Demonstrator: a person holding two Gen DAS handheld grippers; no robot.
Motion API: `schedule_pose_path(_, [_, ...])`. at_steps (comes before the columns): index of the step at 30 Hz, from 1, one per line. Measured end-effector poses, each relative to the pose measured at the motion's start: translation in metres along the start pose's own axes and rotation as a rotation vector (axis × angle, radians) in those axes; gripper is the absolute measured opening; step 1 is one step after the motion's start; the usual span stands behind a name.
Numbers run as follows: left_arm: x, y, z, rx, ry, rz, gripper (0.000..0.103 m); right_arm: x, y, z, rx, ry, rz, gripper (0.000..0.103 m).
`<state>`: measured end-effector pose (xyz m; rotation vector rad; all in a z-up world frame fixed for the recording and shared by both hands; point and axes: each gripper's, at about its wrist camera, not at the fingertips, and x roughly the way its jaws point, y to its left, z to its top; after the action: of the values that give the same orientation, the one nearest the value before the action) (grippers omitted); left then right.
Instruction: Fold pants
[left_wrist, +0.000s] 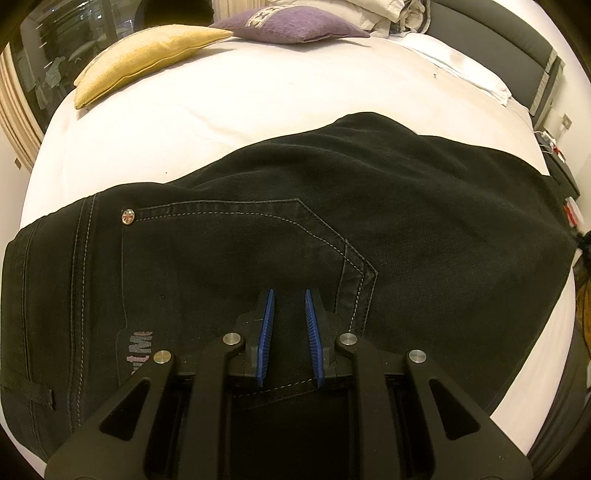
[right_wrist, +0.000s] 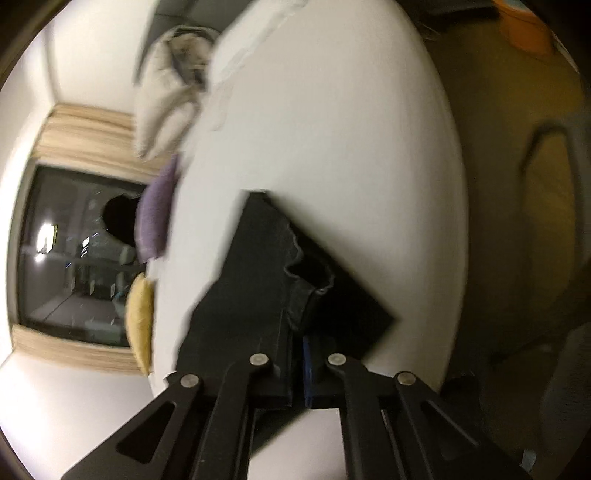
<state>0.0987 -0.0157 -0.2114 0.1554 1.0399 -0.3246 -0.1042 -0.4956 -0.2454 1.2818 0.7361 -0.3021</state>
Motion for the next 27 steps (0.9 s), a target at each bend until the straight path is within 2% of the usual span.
schedule_pose_path(2, [0.000, 0.001, 0.000, -0.002, 0.002, -0.006, 0.017, 0.004, -0.006, -0.004, 0.029, -0.012, 0.008, 0.003])
schedule_pose_path(6, [0.002, 0.001, 0.002, 0.000, 0.004, -0.008, 0.017, -0.011, 0.011, -0.008, -0.024, -0.055, -0.008, 0.003])
schedule_pose_path(8, [0.003, 0.001, 0.002, -0.002, 0.000, -0.009, 0.017, -0.004, 0.007, -0.002, -0.030, -0.026, -0.013, 0.003])
schedule_pose_path(10, [0.002, 0.001, 0.002, -0.002, 0.000, -0.009, 0.017, 0.009, -0.007, 0.004, 0.018, 0.026, -0.011, 0.003])
schedule_pose_path(11, [0.002, 0.002, 0.002, -0.005, 0.001, -0.011, 0.017, 0.007, 0.000, 0.004, -0.021, 0.020, -0.033, 0.003])
schedule_pose_path(12, [0.001, 0.002, 0.001, -0.007, 0.000, -0.014, 0.017, 0.004, 0.007, 0.005, -0.060, 0.009, -0.064, 0.007])
schedule_pose_path(13, [0.002, 0.002, 0.001, -0.008, -0.001, -0.015, 0.017, -0.002, 0.017, 0.006, -0.100, -0.018, -0.119, 0.009])
schedule_pose_path(15, [0.002, 0.003, 0.000, -0.006, -0.003, -0.015, 0.017, -0.019, 0.026, 0.014, -0.120, -0.082, -0.232, 0.029])
schedule_pose_path(17, [0.001, 0.002, -0.001, -0.008, -0.007, -0.015, 0.017, -0.033, 0.038, 0.022, -0.165, -0.139, -0.296, 0.032])
schedule_pose_path(19, [0.001, 0.002, -0.001, -0.005, -0.010, -0.013, 0.017, -0.035, 0.071, 0.027, -0.319, -0.134, -0.276, 0.032])
schedule_pose_path(20, [0.001, 0.001, -0.002, -0.003, -0.009, -0.011, 0.017, -0.029, 0.092, 0.026, -0.405, -0.107, -0.248, 0.032])
schedule_pose_path(22, [0.000, 0.000, -0.002, -0.001, -0.010, -0.011, 0.017, -0.002, 0.148, 0.014, -0.666, -0.005, -0.187, 0.032])
schedule_pose_path(23, [0.000, 0.000, -0.003, -0.001, -0.011, -0.013, 0.017, 0.014, 0.169, 0.005, -0.790, 0.038, -0.196, 0.032])
schedule_pose_path(26, [-0.001, 0.001, -0.002, -0.004, -0.009, -0.017, 0.017, 0.075, 0.219, -0.028, -1.200, 0.166, -0.311, 0.032])
schedule_pose_path(27, [-0.002, 0.001, -0.002, -0.005, -0.009, -0.018, 0.017, 0.090, 0.227, -0.035, -1.283, 0.200, -0.332, 0.031])
